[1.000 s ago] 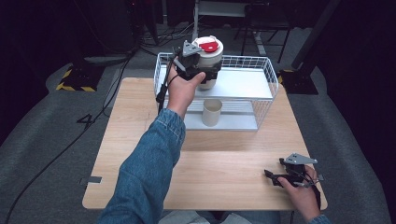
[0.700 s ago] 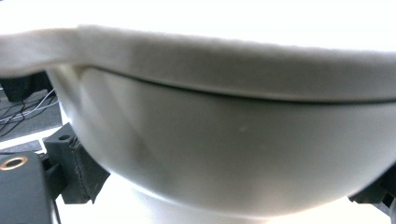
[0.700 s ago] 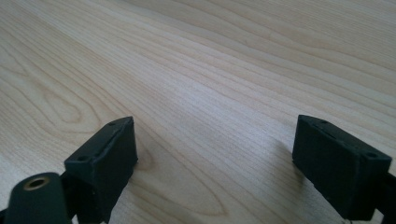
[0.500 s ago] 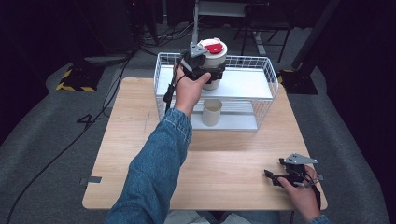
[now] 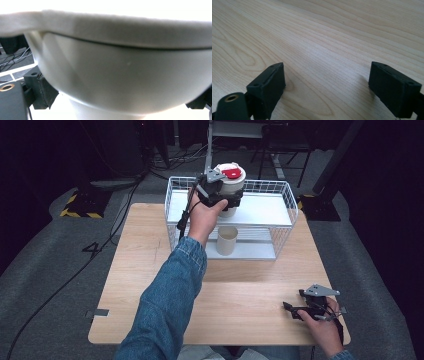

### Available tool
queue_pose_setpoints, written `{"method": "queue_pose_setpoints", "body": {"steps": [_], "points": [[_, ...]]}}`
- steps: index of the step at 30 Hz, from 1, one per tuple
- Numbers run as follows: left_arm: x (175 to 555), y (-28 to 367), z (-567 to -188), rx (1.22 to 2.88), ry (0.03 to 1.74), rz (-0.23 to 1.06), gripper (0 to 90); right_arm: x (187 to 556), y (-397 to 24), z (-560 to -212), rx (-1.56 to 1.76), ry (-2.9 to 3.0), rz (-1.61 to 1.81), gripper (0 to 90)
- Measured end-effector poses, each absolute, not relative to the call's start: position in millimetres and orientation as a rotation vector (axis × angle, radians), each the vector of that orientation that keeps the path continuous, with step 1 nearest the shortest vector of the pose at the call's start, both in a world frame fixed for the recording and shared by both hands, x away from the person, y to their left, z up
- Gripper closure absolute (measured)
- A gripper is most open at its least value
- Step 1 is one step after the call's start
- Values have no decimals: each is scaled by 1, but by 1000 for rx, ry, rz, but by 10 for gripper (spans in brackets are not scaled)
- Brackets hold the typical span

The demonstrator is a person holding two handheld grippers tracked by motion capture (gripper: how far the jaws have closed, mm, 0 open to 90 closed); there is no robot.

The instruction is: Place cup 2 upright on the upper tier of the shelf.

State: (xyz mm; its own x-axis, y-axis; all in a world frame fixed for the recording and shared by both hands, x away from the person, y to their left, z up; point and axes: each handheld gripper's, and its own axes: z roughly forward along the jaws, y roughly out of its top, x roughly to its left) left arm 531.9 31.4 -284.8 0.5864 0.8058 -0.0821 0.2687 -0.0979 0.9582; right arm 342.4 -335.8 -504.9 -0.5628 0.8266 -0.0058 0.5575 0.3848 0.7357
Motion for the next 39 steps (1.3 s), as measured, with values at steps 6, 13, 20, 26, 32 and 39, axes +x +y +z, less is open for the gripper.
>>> {"method": "queue_pose_setpoints", "body": {"steps": [6, 13, 20, 26, 32, 39], "points": [[530, 30, -285, 1657, 918, 591, 85, 342, -336, -505, 1202, 2277, 994, 141], [529, 29, -284, 1664, 927, 598, 83, 342, -336, -505, 1195, 2278, 997, 150], [527, 31, -282, 1659, 941, 593, 81, 342, -336, -505, 1195, 2278, 997, 150], [521, 36, -278, 1672, 933, 620, 73, 342, -336, -505, 1195, 2278, 997, 150], [519, 38, -278, 1691, 921, 607, 68, 342, -336, -505, 1195, 2278, 997, 150], [513, 37, -281, 1710, 940, 616, 104, 342, -336, -505, 1195, 2278, 998, 150]]}}
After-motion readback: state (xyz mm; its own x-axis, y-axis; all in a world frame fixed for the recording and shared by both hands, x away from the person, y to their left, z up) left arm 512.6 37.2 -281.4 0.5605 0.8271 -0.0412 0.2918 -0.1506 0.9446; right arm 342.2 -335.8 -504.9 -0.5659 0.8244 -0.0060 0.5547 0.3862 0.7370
